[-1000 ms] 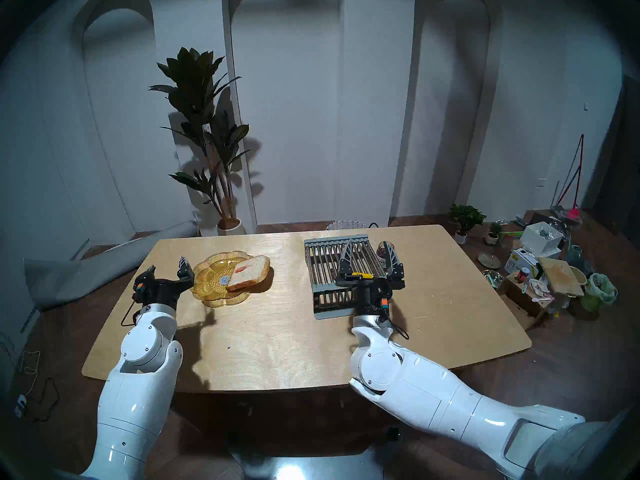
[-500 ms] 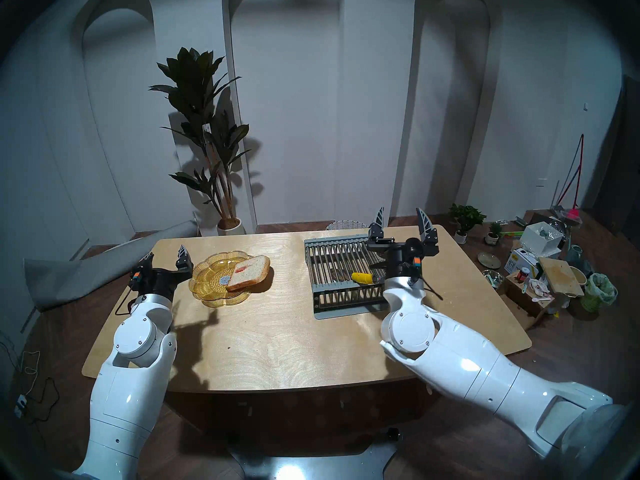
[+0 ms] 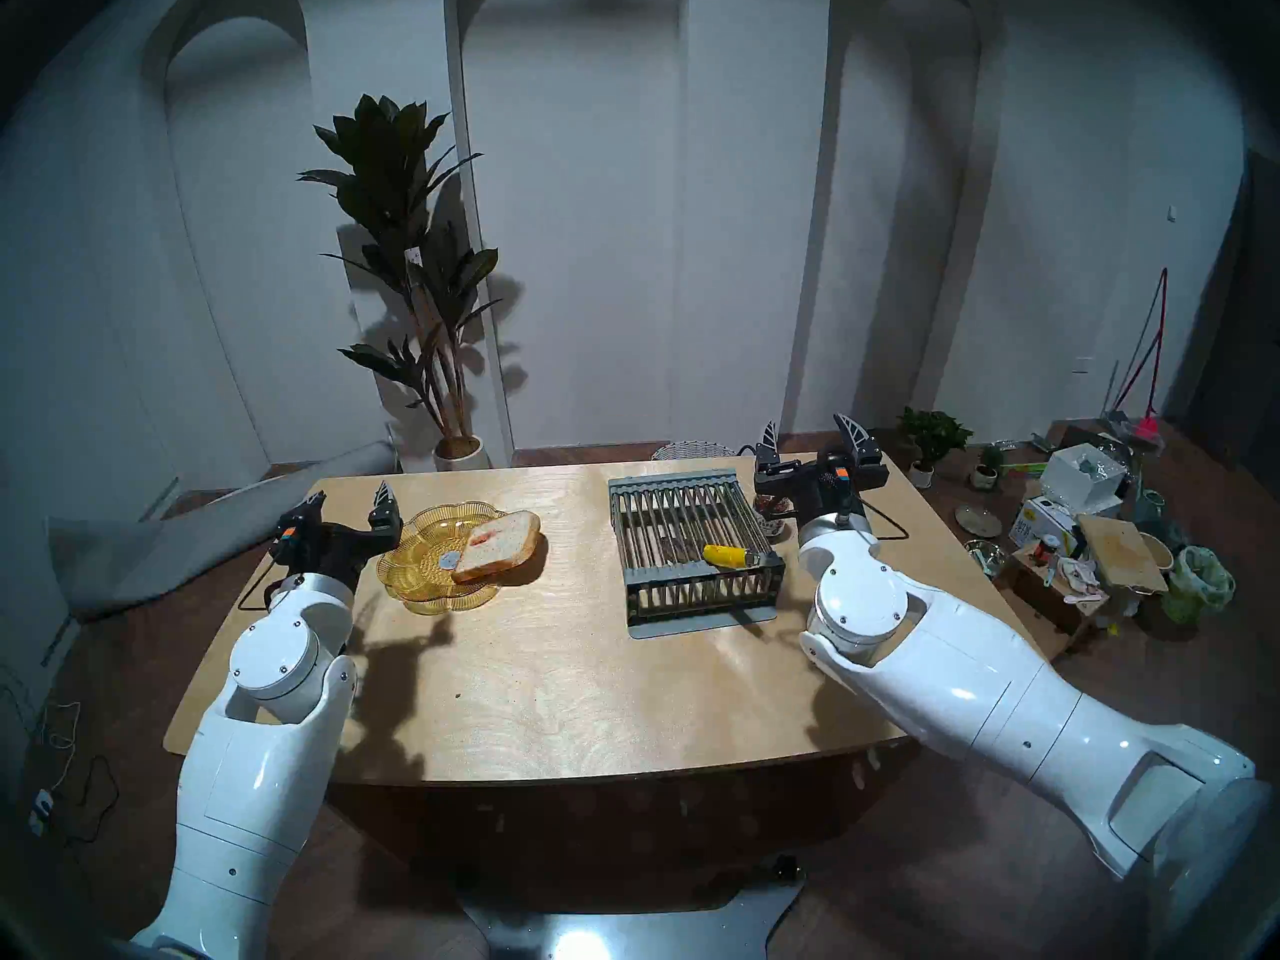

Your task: Spread jam over the slice of bread with the knife

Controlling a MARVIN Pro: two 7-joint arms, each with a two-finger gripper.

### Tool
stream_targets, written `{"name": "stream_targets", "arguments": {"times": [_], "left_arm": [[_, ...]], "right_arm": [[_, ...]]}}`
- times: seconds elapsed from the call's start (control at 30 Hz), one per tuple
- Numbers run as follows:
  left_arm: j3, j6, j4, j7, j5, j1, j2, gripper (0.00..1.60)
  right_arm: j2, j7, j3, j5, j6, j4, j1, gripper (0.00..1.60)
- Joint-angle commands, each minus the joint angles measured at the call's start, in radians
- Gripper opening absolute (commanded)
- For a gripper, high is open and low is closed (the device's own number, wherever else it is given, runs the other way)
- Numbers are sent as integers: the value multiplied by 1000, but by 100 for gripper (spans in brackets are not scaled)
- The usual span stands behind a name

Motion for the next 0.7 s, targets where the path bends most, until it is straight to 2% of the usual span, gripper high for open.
{"name": "stream_targets", "arguments": {"times": [0.0, 0.13, 0.33, 0.47, 0.5, 0.67], "left_arm": [[5, 16, -2, 1, 28, -59, 26, 160], [20, 9, 22, 10, 57, -65, 26, 160], [15, -27, 60, -9, 54, -60, 36, 160], [8, -63, 62, -29, 64, -38, 61, 160], [4, -71, 60, -33, 64, -32, 63, 160], [-16, -106, 46, -62, 39, -6, 63, 160]], "right_arm": [[59, 124, 21, 120, 126, -24, 75, 160], [80, 201, 31, 223, 201, -12, 92, 160], [117, 323, 27, 346, 260, 30, 114, 160], [130, 383, 27, 391, 244, 63, 117, 160], [138, 423, 29, 407, 236, 75, 117, 160], [162, 506, 23, 449, 199, 97, 110, 160]]}}
